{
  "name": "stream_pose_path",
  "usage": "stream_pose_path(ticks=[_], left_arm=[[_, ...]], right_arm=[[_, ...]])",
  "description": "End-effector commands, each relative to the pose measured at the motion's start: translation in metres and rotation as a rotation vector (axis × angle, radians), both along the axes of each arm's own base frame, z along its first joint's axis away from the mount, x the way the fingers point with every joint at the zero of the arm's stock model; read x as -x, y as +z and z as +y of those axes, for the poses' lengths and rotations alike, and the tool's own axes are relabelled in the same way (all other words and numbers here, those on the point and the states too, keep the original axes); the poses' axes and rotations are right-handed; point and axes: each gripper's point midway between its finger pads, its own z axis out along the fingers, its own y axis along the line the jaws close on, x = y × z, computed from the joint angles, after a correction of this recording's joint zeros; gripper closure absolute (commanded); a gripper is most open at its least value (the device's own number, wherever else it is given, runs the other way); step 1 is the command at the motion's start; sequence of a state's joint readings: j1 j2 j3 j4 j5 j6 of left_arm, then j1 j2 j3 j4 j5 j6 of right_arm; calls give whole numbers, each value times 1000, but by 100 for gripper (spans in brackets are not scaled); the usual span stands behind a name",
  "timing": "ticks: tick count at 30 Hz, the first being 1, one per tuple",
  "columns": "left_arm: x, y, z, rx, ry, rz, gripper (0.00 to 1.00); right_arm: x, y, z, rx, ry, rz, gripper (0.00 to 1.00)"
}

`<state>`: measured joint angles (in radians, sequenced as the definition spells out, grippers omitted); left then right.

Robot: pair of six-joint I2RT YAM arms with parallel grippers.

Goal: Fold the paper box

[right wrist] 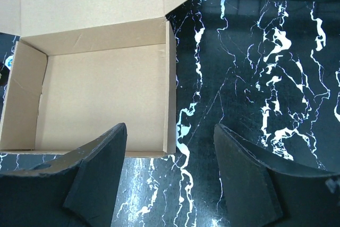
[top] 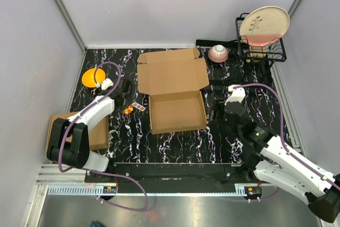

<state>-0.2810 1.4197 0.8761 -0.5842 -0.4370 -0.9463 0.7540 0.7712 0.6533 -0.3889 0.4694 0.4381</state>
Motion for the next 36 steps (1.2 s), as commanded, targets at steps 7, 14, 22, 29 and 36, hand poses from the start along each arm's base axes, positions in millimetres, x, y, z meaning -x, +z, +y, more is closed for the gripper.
stream_pose_path(ticks=[7, 14, 22, 29, 36], left_arm=[[-38, -18, -14, 211, -68, -103, 33], [-41, -40, -13, 205, -74, -52, 45], [-38, -46, -13, 200, -84, -37, 65], [-40, -20, -6, 161, -99, -82, 74], [-35, 16, -1, 134, -110, -136, 78]], right_arm=[[0, 12, 6, -47, 31, -59, 27], [1, 10, 5, -39, 30, -54, 28], [-1, 5, 5, -24, 28, -45, 28], [-2, 2, 8, -21, 35, -44, 28], [-3, 1, 10, -27, 39, -41, 28]])
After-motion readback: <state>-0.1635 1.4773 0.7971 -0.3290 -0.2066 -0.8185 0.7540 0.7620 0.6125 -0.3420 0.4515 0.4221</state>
